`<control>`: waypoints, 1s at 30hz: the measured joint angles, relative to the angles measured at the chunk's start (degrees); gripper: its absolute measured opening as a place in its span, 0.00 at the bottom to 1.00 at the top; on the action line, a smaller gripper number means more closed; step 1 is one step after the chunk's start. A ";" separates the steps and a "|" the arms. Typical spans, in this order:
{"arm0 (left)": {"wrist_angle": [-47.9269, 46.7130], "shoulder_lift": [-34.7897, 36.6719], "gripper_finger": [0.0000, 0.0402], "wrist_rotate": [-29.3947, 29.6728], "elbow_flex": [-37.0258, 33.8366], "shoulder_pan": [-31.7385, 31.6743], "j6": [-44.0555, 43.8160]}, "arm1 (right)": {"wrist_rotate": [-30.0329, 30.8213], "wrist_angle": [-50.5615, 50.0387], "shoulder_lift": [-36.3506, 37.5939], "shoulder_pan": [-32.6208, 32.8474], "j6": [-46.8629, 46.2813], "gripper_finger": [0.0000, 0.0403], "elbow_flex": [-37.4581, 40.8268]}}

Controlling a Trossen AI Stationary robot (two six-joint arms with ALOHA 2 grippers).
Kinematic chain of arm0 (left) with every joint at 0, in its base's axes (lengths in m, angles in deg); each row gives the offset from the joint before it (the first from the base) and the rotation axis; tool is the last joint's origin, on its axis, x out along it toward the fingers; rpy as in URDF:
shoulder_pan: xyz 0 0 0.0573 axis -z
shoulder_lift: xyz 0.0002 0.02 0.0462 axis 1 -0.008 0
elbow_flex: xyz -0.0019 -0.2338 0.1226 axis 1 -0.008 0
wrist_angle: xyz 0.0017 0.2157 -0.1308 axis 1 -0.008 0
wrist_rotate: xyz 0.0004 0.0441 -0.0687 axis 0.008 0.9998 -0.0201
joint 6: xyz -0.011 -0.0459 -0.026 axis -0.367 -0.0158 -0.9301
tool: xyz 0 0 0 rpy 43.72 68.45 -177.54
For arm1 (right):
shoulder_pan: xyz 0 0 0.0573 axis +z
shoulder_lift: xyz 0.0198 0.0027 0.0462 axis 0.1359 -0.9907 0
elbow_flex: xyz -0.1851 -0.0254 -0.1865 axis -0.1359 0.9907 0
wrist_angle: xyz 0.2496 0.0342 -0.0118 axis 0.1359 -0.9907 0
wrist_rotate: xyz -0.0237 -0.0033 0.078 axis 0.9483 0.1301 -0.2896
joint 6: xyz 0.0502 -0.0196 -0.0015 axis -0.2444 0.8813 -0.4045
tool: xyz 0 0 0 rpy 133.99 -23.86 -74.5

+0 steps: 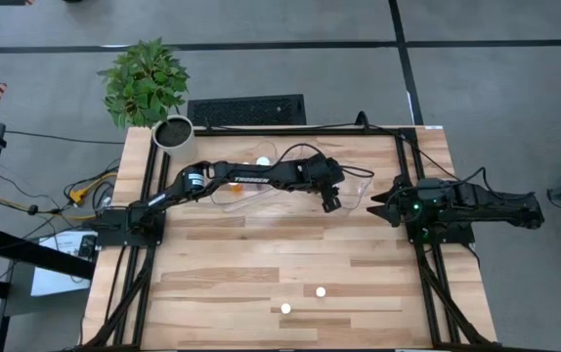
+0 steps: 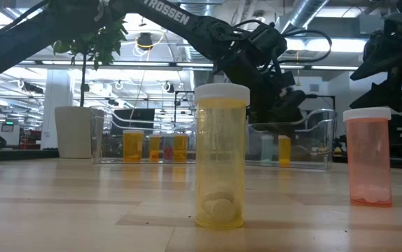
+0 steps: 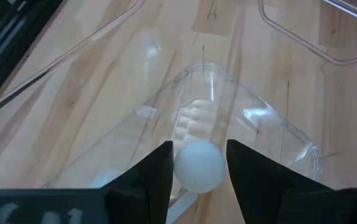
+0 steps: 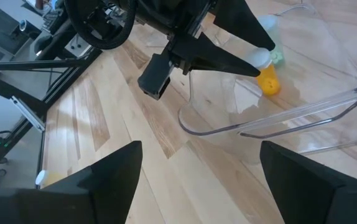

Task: Pick and place medicine bottles into bin by pill shape (circle, oval)
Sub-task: Put the small orange tablet bottle into the right transparent bin, then put the pink tablet bottle into the right transparent bin

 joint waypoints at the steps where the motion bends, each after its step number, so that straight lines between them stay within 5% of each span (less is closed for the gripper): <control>1: -0.02 0.00 0.36 0.00 0.00 0.00 -0.29 | 0.00 0.00 0.00 0.02 0.00 0.83 0.00; 10: -1.61 0.02 0.36 0.01 2.34 0.02 -0.34 | 0.00 -0.02 0.00 0.02 0.00 0.83 0.00; 19: -17.67 0.23 0.36 -2.80 16.81 0.30 1.70 | 0.00 -0.04 0.00 0.02 0.00 0.83 0.00; 24: -24.32 7.01 0.36 -12.12 13.97 2.17 0.29 | 0.00 -0.02 -0.02 0.10 0.14 0.83 0.00; 30: -30.42 11.73 0.36 -12.72 13.94 8.07 1.37 | -0.02 0.23 0.00 0.09 0.87 0.83 -0.02</control>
